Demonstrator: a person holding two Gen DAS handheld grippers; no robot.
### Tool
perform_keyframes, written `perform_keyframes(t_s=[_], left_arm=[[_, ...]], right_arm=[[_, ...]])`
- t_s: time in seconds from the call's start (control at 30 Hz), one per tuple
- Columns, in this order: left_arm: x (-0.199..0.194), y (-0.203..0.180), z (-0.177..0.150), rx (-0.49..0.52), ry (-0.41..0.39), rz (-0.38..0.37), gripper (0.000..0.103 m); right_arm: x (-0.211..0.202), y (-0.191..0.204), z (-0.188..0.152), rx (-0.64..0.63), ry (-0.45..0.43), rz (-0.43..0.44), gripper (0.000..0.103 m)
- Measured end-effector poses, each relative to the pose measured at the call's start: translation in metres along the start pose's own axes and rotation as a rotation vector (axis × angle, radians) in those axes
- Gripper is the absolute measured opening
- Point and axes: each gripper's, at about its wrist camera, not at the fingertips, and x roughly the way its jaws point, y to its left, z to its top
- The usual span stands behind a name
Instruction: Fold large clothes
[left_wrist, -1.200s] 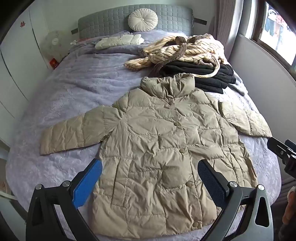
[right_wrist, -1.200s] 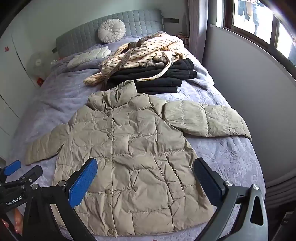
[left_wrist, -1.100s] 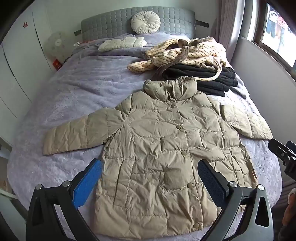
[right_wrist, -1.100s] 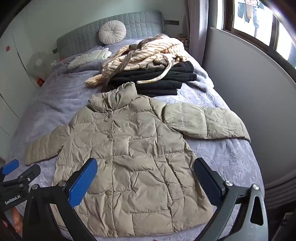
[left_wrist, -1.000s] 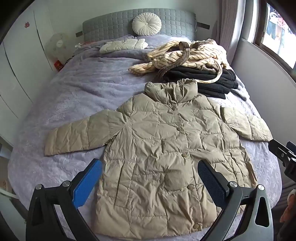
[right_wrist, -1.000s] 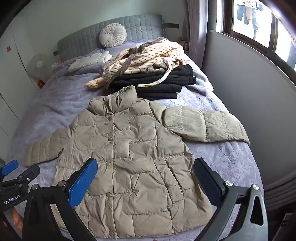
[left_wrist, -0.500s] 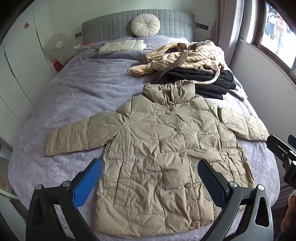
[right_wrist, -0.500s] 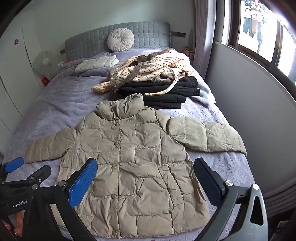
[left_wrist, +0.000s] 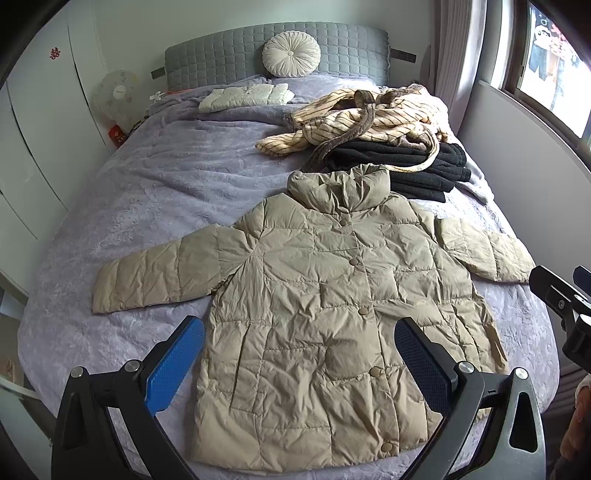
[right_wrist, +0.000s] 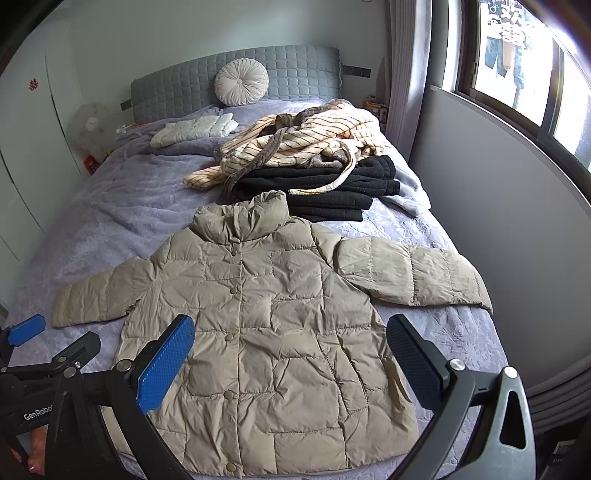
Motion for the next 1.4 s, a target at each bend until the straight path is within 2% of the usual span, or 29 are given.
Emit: perform_keyframes(t_s=[1.4], left_arm=[[-0.0042,0.0033,0.0009,-0.005,-0.011,0.001,0.103]], right_arm=[[-0.0005,0.0027,0.0,0.001,0.001,0.0,0.103]])
